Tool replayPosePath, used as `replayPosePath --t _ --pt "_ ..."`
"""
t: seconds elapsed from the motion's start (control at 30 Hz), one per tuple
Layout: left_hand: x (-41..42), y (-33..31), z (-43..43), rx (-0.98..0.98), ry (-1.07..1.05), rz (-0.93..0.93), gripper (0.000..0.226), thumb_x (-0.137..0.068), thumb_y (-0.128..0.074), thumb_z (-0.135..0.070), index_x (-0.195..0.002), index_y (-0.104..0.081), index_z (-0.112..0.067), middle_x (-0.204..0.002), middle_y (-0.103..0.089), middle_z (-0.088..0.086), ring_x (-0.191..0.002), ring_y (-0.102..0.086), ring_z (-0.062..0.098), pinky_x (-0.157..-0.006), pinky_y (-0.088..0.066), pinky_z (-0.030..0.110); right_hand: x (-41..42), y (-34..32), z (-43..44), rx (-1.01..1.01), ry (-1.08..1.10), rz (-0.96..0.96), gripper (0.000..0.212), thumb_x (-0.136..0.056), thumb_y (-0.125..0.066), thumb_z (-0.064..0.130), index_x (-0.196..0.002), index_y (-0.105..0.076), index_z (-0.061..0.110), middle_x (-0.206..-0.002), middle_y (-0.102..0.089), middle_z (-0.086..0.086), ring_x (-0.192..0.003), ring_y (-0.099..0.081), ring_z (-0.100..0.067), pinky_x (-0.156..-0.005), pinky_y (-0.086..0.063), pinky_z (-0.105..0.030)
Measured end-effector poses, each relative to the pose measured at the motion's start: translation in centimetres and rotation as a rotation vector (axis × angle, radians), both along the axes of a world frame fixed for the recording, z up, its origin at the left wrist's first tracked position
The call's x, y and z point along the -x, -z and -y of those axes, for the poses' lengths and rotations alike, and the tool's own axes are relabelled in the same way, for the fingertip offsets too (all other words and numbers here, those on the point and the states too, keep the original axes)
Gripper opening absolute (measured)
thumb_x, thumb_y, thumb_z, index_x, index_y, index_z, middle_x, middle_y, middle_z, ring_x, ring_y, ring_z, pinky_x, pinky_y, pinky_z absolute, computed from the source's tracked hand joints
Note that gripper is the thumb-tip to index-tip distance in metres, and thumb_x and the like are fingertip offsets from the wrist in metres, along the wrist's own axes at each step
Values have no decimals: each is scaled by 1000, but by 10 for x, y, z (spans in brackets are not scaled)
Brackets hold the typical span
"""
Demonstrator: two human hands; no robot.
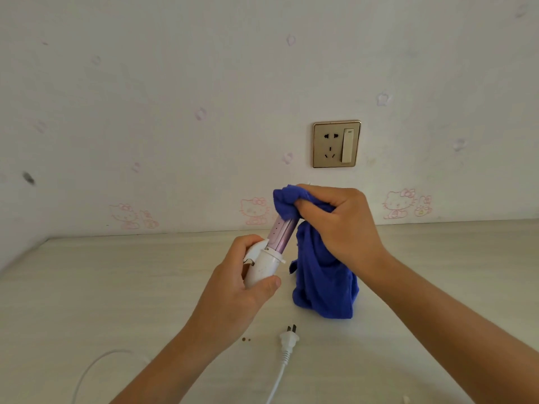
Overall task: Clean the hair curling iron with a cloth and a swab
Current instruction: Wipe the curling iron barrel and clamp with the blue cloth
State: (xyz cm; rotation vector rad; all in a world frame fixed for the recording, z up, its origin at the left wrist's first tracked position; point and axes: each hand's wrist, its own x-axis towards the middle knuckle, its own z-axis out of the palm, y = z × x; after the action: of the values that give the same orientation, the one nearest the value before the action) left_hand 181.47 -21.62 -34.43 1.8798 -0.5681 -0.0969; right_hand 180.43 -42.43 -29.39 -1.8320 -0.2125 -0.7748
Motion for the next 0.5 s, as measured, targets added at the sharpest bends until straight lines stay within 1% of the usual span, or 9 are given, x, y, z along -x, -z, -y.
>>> replayPosePath --t 0.07,0.13,0.2,0.23,0.27,0.33,0.37,0.43,0.5 --pt "-1 -3 -2 40 70 -32 60 -75 -71 -20 -127 -52 -46 -105 -65 -12 -73 -61 19 -60 -55 31 1 2 -2 -7 -39 -8 32 -98 -65 5 -105 -80 33 -87 -79 14 -80 -74 -4 -72 -54 -13" --pt "-5 -7 -6 135 120 -81 69 -74 -71 -8 -131 -52 -41 -110 -65 -7 -73 -61 19 -60 -57 36 3 6 -8 42 -89 -62 29 -96 -66 4 -110 -82 24 -81 -77 17 -74 -70 1 -72 -53 -15" --pt "-9 -8 -9 191 122 -103 75 -75 -71 -1 -135 -51 -42 -103 -67 1 -70 -63 22 -55 -56 38 5 10 -18 95 -174 -110 31 -96 -67 5 -114 -80 27 -92 -80 15 -86 -73 2 -80 -55 -14" --pt "-8 -8 -9 192 106 -109 76 -76 -71 -3 -136 -50 -45 -98 -69 1 -67 -63 21 -53 -55 37 5 12 -21 114 -205 -123 33 -96 -68 6 -115 -78 30 -99 -81 13 -93 -74 0 -85 -56 -15" --pt "-6 -6 -8 177 80 -114 75 -77 -71 -7 -136 -48 -48 -94 -69 0 -64 -63 21 -52 -53 35 5 14 -22 133 -202 -125 34 -96 -68 6 -117 -77 31 -102 -81 12 -96 -74 -1 -87 -57 -16" --pt "-3 -3 -5 118 20 -112 73 -76 -73 -18 -133 -46 -54 -93 -70 -3 -63 -64 20 -54 -53 31 4 14 -20 153 -112 -118 32 -95 -69 9 -116 -78 30 -96 -81 13 -88 -74 -2 -81 -58 -18" --pt "-3 -2 -5 94 -1 -100 70 -75 -74 -21 -131 -47 -54 -95 -70 -2 -63 -65 20 -54 -53 31 2 13 -16 126 -56 -108 31 -95 -69 10 -115 -79 30 -91 -81 13 -83 -74 -5 -77 -57 -18" --pt "-3 -3 -5 82 5 -70 60 -75 -74 -22 -127 -57 -48 -94 -72 2 -65 -66 20 -55 -54 33 0 8 -6 27 17 -55 31 -96 -69 10 -114 -79 33 -92 -81 9 -83 -75 -10 -77 -58 -20" --pt "-3 -5 -4 118 78 -82 52 -78 -75 -17 -125 -65 -39 -94 -73 3 -67 -68 22 -57 -56 35 -1 2 1 -20 45 -1 32 -98 -67 12 -112 -76 39 -97 -80 14 -89 -75 -6 -78 -58 -16"
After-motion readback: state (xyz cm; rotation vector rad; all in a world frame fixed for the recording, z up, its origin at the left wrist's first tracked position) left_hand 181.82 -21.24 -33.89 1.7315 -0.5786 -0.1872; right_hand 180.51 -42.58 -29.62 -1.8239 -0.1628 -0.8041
